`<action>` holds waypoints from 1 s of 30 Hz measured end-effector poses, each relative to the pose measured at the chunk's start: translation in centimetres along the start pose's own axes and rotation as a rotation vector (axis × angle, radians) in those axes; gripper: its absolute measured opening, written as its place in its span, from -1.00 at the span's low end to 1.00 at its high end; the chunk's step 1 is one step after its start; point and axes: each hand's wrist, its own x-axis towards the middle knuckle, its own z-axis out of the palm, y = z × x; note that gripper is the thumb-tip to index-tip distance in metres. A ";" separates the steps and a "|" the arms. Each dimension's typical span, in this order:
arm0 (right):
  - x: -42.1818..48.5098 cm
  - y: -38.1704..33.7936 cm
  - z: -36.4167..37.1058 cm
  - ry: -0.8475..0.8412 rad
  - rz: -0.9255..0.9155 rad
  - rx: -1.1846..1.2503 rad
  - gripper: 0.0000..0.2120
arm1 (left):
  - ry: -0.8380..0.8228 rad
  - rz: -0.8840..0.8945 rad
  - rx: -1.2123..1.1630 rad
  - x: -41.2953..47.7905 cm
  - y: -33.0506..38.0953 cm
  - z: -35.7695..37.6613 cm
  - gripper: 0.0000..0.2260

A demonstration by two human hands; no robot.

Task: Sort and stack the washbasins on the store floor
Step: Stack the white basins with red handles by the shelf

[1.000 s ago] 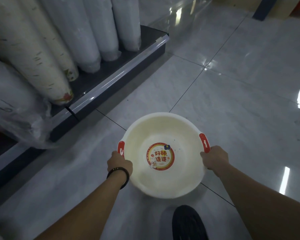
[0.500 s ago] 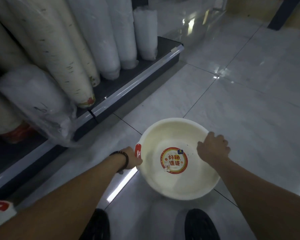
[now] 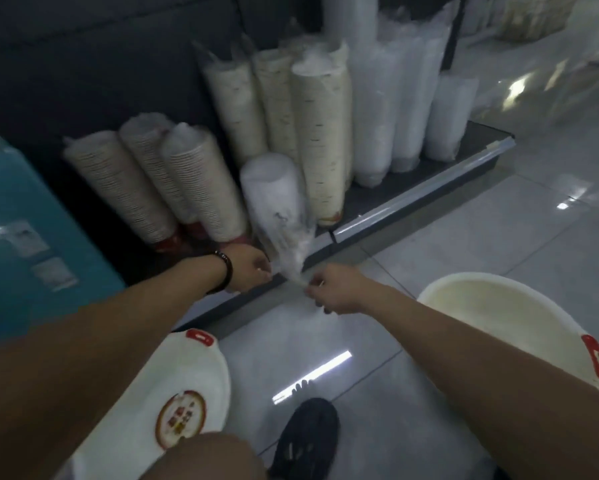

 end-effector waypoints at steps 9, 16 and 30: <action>2.5 -11.4 14.3 -0.176 0.044 0.147 -0.69 | 0.066 -0.351 -0.362 -5.4 -18.4 9.7 -0.83; 5.5 -10.7 25.2 -0.239 0.302 0.292 -0.39 | 0.046 -0.550 -0.599 -7.7 -25.4 20.7 -0.85; 5.9 -10.5 32.8 -0.219 0.460 0.509 -0.69 | -0.253 -0.539 -0.998 -8.8 -24.6 26.0 -0.63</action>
